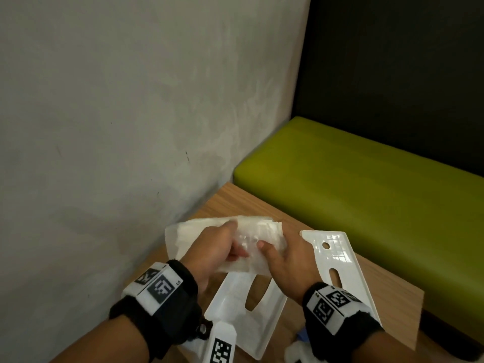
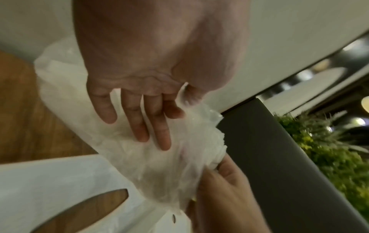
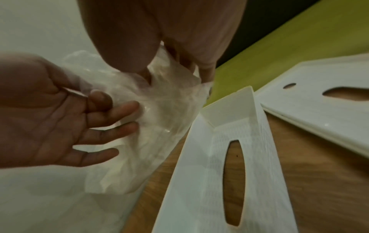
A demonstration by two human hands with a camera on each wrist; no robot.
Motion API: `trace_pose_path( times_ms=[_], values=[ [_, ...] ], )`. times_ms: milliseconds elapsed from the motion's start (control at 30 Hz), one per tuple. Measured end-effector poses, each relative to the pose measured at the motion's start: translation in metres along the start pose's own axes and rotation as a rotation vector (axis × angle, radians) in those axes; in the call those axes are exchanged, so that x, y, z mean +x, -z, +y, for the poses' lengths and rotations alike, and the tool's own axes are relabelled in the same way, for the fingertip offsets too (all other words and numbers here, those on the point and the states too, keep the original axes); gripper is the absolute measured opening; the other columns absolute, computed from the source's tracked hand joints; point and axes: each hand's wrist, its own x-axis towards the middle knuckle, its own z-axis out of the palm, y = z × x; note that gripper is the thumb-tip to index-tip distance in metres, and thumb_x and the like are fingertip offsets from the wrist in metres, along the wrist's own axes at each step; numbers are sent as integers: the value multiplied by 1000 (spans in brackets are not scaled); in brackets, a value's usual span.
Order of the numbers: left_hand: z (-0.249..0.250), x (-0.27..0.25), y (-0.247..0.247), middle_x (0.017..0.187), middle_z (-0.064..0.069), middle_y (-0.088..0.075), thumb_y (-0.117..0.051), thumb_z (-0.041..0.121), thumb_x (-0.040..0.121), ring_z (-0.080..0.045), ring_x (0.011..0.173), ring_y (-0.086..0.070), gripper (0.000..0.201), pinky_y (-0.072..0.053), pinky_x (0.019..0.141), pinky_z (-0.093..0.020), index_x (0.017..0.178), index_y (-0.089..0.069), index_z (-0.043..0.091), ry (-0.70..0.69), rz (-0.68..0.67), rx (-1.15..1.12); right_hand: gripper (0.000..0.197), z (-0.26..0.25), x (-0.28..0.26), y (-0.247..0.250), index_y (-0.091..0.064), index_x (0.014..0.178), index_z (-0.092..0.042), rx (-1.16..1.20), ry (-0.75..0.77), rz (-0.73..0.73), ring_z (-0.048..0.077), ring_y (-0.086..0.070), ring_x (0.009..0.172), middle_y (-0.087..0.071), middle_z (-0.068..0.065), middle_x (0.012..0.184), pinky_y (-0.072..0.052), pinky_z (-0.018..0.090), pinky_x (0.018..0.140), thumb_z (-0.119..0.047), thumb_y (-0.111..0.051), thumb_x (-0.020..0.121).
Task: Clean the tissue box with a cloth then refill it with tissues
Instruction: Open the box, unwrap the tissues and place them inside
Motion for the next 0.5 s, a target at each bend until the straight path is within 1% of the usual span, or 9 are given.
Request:
trace_pose_path(
  times_ms=[67,100,167,200,267,333,367,433,500],
  values=[
    [-3,4,4,83,-7,-73,-33,60,96,-22,84,-64,66,-41,78,-32,71,-68,11,-128,146,169,32,5,2,3,-58,119,-26,84,-31,26,12,-63,97,-67,-10,102,-52,33,88,-31,-66,88],
    [-6,7,8,87,-8,-70,-35,61,94,-23,84,-62,62,-41,77,-33,73,-66,12,-179,259,260,35,8,5,5,-59,120,-26,128,-58,26,12,-63,100,-67,-10,105,-52,35,91,-33,-66,87],
    [-12,16,24,109,-15,-61,-47,50,89,-31,93,-58,39,-42,80,-35,84,-60,14,-233,464,290,42,13,11,11,-60,121,-29,231,-105,-10,13,-65,106,-69,-9,112,-53,42,95,-41,-68,82],
    [-16,21,33,122,-17,-52,-52,43,86,-35,102,-55,32,-41,84,-36,98,-57,14,-202,517,270,44,15,14,14,-61,120,-31,302,-126,-35,14,-66,107,-70,-8,114,-54,45,94,-45,-69,79],
    [-36,48,52,132,-15,-44,-64,45,81,-38,110,-52,53,-44,93,-42,121,-50,14,-34,477,115,40,16,18,22,-62,119,-29,443,-157,-81,18,-68,105,-72,-4,114,-55,48,93,-39,-71,82],
    [-54,72,58,125,-15,-62,-72,67,62,-36,103,-63,77,-50,94,-51,117,-60,14,44,342,-104,33,16,21,28,-63,120,-23,522,-179,-134,22,-70,104,-73,2,113,-55,51,91,-27,-70,87],
    [-58,75,58,115,-15,-70,-70,67,65,-34,97,-68,72,-52,91,-51,112,-67,14,45,250,-197,32,16,22,30,-63,120,-22,539,-186,-159,23,-70,103,-73,3,113,-55,51,91,-25,-68,88],
    [-46,60,51,102,-14,-76,-60,44,85,-29,86,-72,42,-53,82,-42,105,-74,9,20,129,-289,34,19,23,30,-61,122,-22,559,-206,-190,24,-70,104,-73,3,114,-56,51,91,-25,-67,89],
    [-38,55,45,109,-16,-74,-60,26,83,-30,93,-69,35,-52,85,-42,110,-71,6,-6,68,-321,34,25,25,29,-59,125,-24,580,-247,-196,24,-69,105,-72,1,115,-56,49,89,-27,-64,92]
  ],
)
